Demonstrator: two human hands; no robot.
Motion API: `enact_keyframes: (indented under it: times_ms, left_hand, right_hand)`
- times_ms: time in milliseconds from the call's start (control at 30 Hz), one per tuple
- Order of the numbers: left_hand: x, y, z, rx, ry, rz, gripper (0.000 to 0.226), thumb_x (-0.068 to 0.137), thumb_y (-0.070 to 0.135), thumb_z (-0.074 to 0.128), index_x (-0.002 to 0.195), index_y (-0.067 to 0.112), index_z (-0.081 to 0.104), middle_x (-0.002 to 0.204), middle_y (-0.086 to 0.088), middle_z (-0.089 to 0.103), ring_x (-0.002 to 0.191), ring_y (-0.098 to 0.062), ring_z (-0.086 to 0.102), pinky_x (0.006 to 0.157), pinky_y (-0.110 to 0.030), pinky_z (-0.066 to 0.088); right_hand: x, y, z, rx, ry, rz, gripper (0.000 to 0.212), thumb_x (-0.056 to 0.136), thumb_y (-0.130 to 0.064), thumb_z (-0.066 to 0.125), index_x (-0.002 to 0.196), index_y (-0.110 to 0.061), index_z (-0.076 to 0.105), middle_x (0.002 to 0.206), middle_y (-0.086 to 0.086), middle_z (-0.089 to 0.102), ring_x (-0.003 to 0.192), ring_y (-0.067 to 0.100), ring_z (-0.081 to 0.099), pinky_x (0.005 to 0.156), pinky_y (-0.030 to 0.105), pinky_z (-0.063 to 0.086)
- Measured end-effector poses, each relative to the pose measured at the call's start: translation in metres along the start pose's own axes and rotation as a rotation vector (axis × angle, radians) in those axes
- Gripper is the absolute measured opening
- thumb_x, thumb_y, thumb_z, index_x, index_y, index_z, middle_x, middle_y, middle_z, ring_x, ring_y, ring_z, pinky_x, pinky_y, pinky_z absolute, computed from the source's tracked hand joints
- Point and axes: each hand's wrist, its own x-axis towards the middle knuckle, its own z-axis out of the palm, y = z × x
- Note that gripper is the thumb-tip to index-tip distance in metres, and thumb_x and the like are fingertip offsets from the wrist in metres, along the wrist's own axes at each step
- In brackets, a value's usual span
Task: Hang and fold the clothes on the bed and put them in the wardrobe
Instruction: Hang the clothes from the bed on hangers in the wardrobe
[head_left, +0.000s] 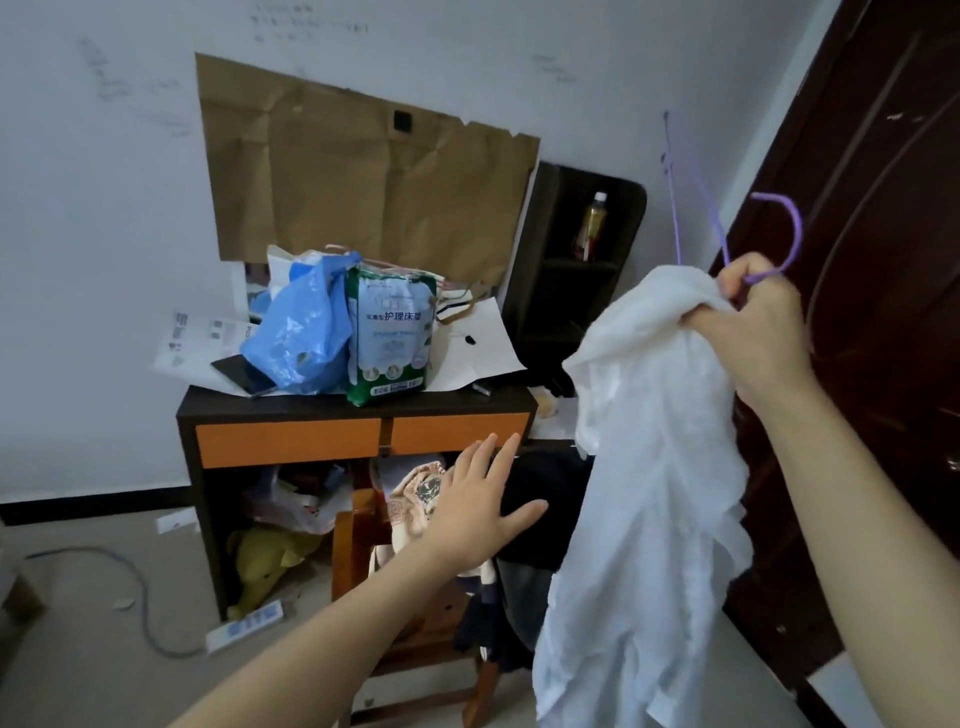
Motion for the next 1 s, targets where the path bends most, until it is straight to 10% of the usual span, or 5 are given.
enact_keyframes:
  times_ms: [233, 400, 600, 767, 1000]
  left_hand:
    - [-0.055, 0.002, -0.083, -0.574, 0.293, 0.116, 0.074, 0.080, 0.059, 0.055, 0.136, 0.052, 0.007, 0.141, 0.042, 0.012, 0.131, 0.016, 0.014, 0.107, -0.011, 0.016]
    - [-0.111, -0.061, -0.156, -0.778, 0.516, -0.127, 0.093, 0.066, 0.060, 0.065, 0.139, 0.050, 0.009, 0.148, 0.013, 0.031, 0.134, -0.009, 0.034, 0.108, -0.032, 0.034]
    - [-0.219, -0.142, -0.250, -0.722, 0.667, -0.224, 0.078, 0.067, 0.041, 0.078, 0.128, 0.051, 0.030, 0.128, 0.011, 0.056, 0.113, -0.007, 0.057, 0.095, -0.028, 0.045]
    - [-0.327, -0.197, -0.325, -0.511, 0.930, -0.359, 0.011, 0.083, 0.007, 0.069, 0.083, 0.018, 0.069, 0.071, 0.009, 0.067, 0.066, -0.002, 0.060, 0.065, -0.021, 0.048]
    - [-0.451, -0.243, -0.408, -0.177, 1.371, -0.514, 0.031, 0.083, 0.000, 0.065, 0.071, 0.029, 0.063, 0.059, 0.022, 0.062, 0.056, 0.007, 0.052, 0.054, -0.008, 0.041]
  right_hand:
    - [-0.022, -0.091, 0.064, 0.239, -0.217, -0.112, 0.037, 0.063, -0.005, 0.063, 0.060, -0.029, 0.036, 0.058, -0.009, 0.037, 0.056, 0.008, 0.034, 0.057, 0.027, 0.033]
    - [-0.055, -0.148, 0.144, 0.570, -0.467, -0.078, 0.035, 0.063, -0.002, 0.063, 0.065, -0.023, 0.034, 0.063, 0.000, 0.043, 0.057, 0.007, 0.041, 0.054, 0.022, 0.040]
    - [-0.094, -0.236, 0.258, 0.838, -0.813, -0.016, 0.035, 0.058, -0.001, 0.067, 0.063, -0.025, 0.042, 0.053, -0.008, 0.052, 0.049, 0.005, 0.049, 0.046, 0.018, 0.044]
    - [-0.149, -0.325, 0.368, 0.960, -0.998, 0.001, 0.029, 0.056, -0.006, 0.067, 0.056, -0.026, 0.046, 0.050, -0.010, 0.048, 0.047, 0.005, 0.047, 0.047, 0.018, 0.045]
    - [-0.217, -0.423, 0.490, 1.039, -1.093, 0.006, 0.032, 0.056, -0.004, 0.063, 0.062, -0.022, 0.037, 0.049, -0.014, 0.047, 0.046, 0.004, 0.046, 0.048, 0.018, 0.044]
